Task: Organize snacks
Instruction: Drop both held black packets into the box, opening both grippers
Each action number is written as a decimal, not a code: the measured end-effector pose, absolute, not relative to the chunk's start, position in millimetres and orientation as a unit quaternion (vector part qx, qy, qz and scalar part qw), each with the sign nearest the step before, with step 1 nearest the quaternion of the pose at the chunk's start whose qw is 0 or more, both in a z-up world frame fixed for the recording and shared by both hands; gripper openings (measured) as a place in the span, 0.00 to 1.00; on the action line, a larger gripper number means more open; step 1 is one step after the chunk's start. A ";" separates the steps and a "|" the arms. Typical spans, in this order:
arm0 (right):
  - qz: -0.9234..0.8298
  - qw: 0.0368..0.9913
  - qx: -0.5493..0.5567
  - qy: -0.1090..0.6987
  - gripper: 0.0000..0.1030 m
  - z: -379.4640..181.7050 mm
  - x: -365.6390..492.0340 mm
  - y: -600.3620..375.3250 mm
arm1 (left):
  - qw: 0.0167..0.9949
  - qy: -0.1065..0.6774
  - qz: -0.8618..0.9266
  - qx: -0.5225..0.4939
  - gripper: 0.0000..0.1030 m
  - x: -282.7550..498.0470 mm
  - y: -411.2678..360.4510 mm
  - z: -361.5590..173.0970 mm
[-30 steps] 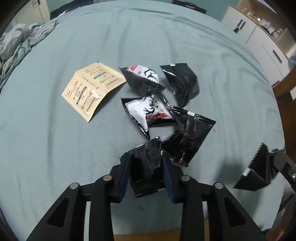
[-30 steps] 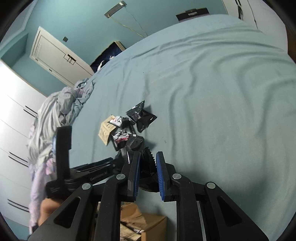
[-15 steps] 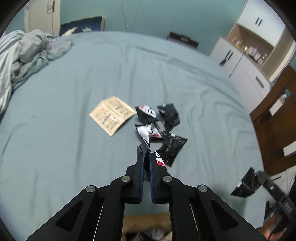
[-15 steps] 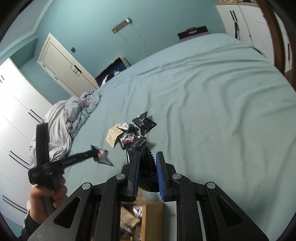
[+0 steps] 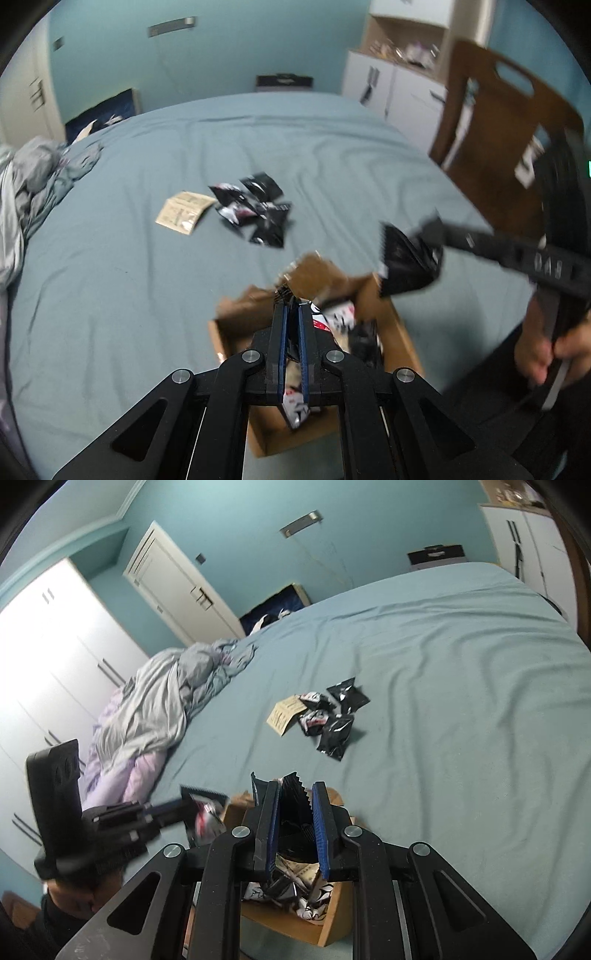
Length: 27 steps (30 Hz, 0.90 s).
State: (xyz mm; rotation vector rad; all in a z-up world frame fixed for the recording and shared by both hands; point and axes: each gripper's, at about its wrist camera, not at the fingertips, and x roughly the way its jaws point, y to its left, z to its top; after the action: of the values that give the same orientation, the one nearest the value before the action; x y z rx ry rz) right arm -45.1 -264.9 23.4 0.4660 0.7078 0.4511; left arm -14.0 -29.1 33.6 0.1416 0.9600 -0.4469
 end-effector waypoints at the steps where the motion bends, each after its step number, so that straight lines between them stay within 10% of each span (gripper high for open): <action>1: 0.216 0.888 0.220 0.341 0.15 24.3 -40.5 -263.3 | 0.860 0.458 -0.214 0.071 0.09 -14.5 -31.4 31.3; 3: 0.218 0.887 0.214 0.345 0.15 23.8 -35.1 -258.0 | 0.857 0.463 -0.213 0.073 0.18 -12.7 -34.7 23.9; 6: 0.220 0.887 0.199 0.354 0.15 24.2 -32.1 -249.1 | 0.872 0.448 -0.176 0.095 0.72 -14.0 -31.0 19.9; 7: 0.221 0.887 0.195 0.355 0.15 26.0 -32.7 -245.3 | 0.879 0.438 -0.160 0.098 0.76 -14.5 -27.9 20.2; 21: 0.258 0.883 0.102 0.378 0.23 27.6 -28.4 -187.4 | 0.894 0.442 -0.049 0.053 0.76 5.7 20.5 21.8; 25: 0.218 0.896 0.105 0.372 0.72 26.0 -26.1 -195.7 | 0.891 0.446 -0.049 0.072 0.77 6.1 13.0 18.0; 27: 0.201 0.905 0.121 0.355 0.74 29.3 -28.4 -204.3 | 0.889 0.448 -0.049 0.078 0.77 5.9 10.4 16.6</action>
State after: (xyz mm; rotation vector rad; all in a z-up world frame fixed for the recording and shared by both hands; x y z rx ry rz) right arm -28.4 -204.3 29.3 0.2507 0.7333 0.4160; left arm 5.9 10.4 16.6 0.1620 0.9304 -0.1018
